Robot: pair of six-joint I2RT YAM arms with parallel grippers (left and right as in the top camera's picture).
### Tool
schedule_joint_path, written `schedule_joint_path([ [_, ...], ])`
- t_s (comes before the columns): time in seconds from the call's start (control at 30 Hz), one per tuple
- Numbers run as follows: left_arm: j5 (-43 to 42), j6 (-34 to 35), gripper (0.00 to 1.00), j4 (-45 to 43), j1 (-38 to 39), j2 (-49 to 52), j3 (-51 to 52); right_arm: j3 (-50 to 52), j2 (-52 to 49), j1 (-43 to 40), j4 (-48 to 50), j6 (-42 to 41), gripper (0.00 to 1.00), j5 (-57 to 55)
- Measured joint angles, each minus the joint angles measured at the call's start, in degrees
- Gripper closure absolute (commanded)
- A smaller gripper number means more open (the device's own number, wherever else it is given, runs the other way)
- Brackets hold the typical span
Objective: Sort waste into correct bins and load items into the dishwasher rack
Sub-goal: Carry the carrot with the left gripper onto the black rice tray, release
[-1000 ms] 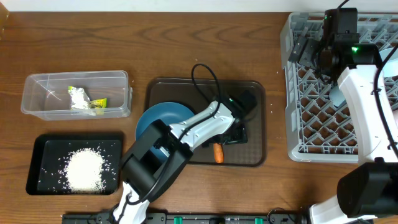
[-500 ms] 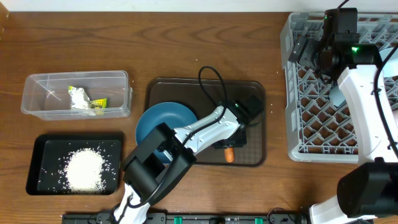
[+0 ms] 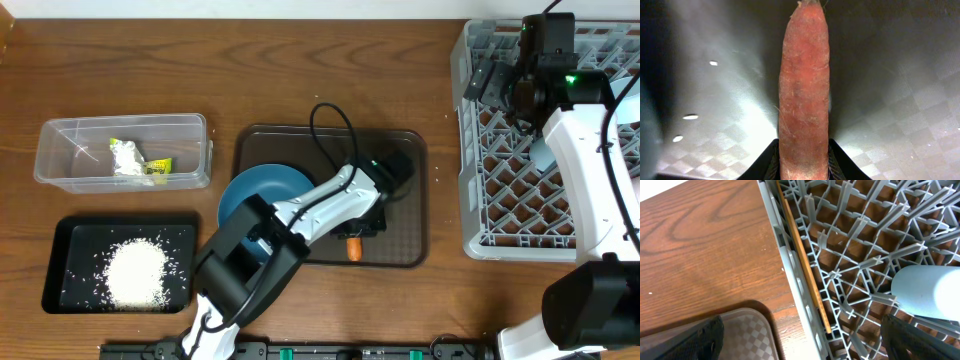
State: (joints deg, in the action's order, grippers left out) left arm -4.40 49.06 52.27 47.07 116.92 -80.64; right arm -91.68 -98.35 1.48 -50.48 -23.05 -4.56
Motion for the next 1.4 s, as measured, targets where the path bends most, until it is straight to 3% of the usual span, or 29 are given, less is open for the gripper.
schedule_joint_path([
  [0.23,0.15,-2.67,0.73,1.55,-1.88,-7.48,0.0,0.0,0.02,0.0,0.0,0.0,0.01,-0.02],
  [0.4,0.15,-5.46,0.73,4.28,-8.48,-17.33,0.0,0.0,0.0,0.0,-0.02,0.0,0.01,-0.02],
  [0.6,2.89,-7.34,0.73,10.56,-25.77,-27.17,-0.07,0.0,0.0,0.0,0.0,0.0,0.01,0.0],
  [0.8,6.54,-7.58,0.72,15.78,-45.24,-29.49,-0.04,0.0,0.0,0.0,0.0,0.0,0.01,-0.02],
  [1.1,9.75,-7.78,0.72,15.26,-68.65,-29.38,5.7,0.0,0.0,0.0,0.0,0.0,0.01,-0.02],
  [1.37,10.4,-7.8,0.71,7.76,-82.07,-29.27,15.52,0.0,0.0,0.0,-0.02,0.0,0.01,0.0],
  [1.4,10.4,-7.82,0.65,6.8,-82.97,-29.27,16.92,0.0,0.0,0.0,0.0,0.0,0.01,-0.02],
])
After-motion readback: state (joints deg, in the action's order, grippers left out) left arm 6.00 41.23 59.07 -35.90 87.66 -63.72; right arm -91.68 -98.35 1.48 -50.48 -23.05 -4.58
